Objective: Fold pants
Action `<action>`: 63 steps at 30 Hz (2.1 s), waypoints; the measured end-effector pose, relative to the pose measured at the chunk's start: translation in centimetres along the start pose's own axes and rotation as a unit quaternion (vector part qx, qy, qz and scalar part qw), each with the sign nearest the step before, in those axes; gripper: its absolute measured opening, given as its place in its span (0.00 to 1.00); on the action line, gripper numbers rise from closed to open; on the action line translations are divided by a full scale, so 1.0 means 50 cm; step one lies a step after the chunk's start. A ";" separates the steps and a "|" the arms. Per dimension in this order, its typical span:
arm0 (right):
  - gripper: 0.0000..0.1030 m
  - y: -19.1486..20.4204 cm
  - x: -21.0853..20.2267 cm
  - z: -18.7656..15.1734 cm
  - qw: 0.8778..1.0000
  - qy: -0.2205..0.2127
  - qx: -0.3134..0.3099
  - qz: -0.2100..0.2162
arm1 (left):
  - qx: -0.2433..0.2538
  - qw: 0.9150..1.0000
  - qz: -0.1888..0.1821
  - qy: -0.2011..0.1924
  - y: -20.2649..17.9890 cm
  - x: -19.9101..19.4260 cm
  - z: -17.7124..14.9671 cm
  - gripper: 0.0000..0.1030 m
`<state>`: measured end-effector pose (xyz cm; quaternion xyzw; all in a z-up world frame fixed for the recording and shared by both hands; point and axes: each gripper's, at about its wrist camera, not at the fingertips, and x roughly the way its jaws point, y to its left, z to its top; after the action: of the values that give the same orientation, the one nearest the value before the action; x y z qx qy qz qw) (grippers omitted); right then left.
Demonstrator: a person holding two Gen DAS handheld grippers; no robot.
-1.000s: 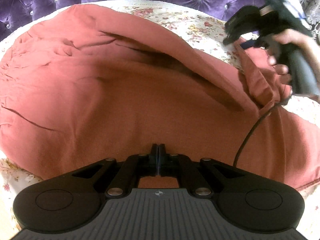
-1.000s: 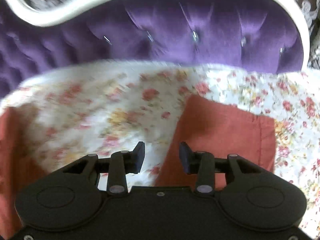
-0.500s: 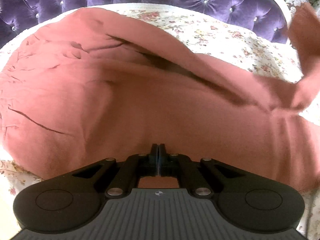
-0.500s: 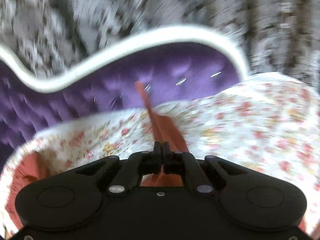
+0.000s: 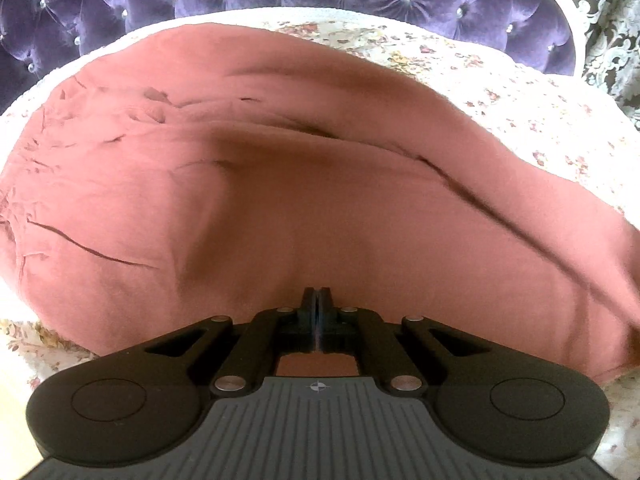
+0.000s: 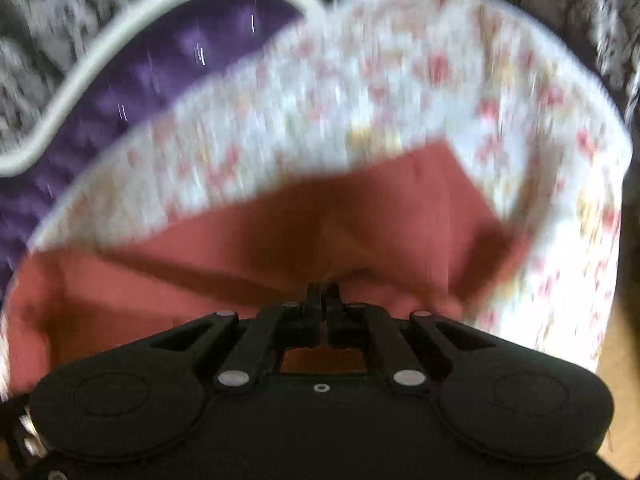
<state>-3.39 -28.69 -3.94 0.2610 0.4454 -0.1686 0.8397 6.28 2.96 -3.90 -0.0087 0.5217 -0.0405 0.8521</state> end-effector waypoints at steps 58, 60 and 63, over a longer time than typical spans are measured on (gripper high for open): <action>0.48 1.055 0.454 0.106 0.827 0.118 -0.475 0.277 | -0.180 0.981 0.065 -0.011 0.511 0.037 0.141 0.02; 0.53 1.060 0.464 0.097 0.825 0.118 -0.483 0.270 | -0.178 0.982 0.065 -0.010 0.507 0.036 0.142 0.02; 0.57 1.063 0.488 0.087 0.821 0.143 -0.479 0.277 | -0.178 0.982 0.058 -0.009 0.505 0.032 0.143 0.02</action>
<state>40.21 10.38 -7.01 -0.0401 0.4945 0.3447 0.7969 14.87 27.78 -3.49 -0.1302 0.5128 0.1026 0.8424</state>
